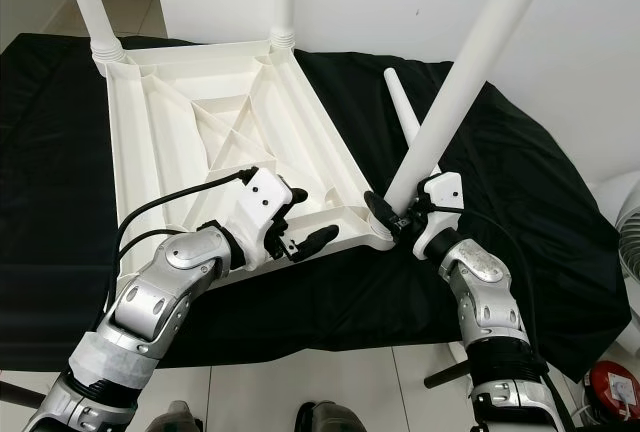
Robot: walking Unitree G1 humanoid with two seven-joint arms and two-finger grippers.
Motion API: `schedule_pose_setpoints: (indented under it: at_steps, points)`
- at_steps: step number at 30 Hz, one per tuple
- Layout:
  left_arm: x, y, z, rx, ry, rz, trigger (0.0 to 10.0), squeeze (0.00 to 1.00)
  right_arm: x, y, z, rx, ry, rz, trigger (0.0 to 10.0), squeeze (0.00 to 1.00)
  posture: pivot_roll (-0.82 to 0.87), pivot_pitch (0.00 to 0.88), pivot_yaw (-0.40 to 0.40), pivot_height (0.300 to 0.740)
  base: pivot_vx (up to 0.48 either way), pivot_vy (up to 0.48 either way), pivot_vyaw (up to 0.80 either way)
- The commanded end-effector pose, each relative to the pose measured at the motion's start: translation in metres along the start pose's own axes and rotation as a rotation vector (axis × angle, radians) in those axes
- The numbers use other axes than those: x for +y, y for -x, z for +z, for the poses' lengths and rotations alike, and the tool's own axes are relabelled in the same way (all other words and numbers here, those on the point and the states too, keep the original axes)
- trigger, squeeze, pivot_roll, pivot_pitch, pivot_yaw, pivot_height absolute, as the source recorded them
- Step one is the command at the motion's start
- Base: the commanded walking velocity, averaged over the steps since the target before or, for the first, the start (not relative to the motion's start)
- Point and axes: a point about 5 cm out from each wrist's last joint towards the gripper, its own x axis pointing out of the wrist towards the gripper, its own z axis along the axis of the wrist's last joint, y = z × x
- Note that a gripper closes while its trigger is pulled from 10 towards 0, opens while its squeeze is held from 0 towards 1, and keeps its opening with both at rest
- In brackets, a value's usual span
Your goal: Building children table
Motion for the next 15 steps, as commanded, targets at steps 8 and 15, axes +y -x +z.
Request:
schedule_pose_setpoints:
  at_steps: [8,15]
  points:
    - [-0.001,-0.003,0.004,-0.013,-0.027,0.026,10.0,0.0,0.023,-0.005,-0.018,0.039,-0.103,-0.091,0.0,0.0,0.09,0.001,-0.087,0.74,0.0,0.0,0.0]
    - [-0.001,-0.003,0.004,-0.011,-0.029,0.022,10.0,0.0,0.027,-0.008,-0.024,0.079,-0.113,-0.213,0.0,0.0,0.08,0.0,-0.085,0.74,0.0,0.0,0.0]
